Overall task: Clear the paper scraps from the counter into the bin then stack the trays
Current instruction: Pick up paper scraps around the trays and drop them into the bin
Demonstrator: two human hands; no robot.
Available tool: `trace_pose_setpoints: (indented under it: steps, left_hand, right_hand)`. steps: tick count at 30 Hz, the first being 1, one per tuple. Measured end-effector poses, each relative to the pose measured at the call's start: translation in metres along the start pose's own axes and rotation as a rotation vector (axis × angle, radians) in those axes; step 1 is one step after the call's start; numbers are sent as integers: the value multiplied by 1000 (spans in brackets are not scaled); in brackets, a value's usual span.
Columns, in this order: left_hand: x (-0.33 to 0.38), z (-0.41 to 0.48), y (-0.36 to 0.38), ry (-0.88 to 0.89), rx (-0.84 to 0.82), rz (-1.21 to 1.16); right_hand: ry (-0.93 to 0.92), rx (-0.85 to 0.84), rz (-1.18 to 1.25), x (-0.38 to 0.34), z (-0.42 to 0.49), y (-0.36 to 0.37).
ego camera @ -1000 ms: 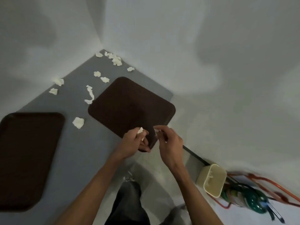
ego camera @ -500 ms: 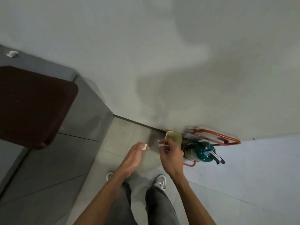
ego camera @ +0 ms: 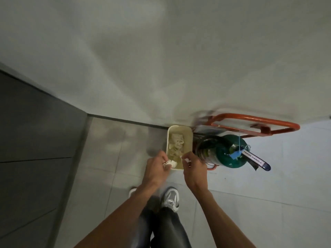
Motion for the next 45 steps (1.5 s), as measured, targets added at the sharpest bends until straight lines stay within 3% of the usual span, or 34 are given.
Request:
trace_pose_setpoints:
  steps: [5, 7, 10, 15, 18, 23, 28, 37, 45]
  left_hand:
    - [-58, 75, 72, -40, -17, 77]
    - [-68, 99, 92, -38, -28, -2]
    - [-87, 136, 126, 28, -24, 143]
    - [-92, 161, 166, 81, -284, 266]
    - [-88, 154, 155, 164, -318, 416]
    - [-68, 102, 69, 210, -136, 374]
    - [-46, 21, -41, 174, 65, 331]
    - [-2, -153, -237, 62, 473, 106]
    - [30, -312, -351, -70, 814, -130]
  right_hand:
    - [-1, -37, -115, 40, 83, 64]
    - [14, -74, -140, 47, 111, 84]
    - [15, -150, -182, 54, 149, 110]
    - [-42, -285, -259, 57, 189, 140]
    - [-46, -311, -294, 57, 184, 138]
    - [-5, -195, -219, 14, 126, 88]
    - [-96, -112, -90, -69, 33, 23]
    - [-429, -173, -39, -259, -138, -71]
    - [-707, -250, -2, -393, -257, -124]
Point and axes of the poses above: each hand's wrist, its own z-axis towards the middle knuckle, its own y-axis out of the palm, x = y × z, the point moved 5 cm from there along z, towards the middle knuckle, and after that the axes turned 6 degrees about y, right-handed, at the moved point
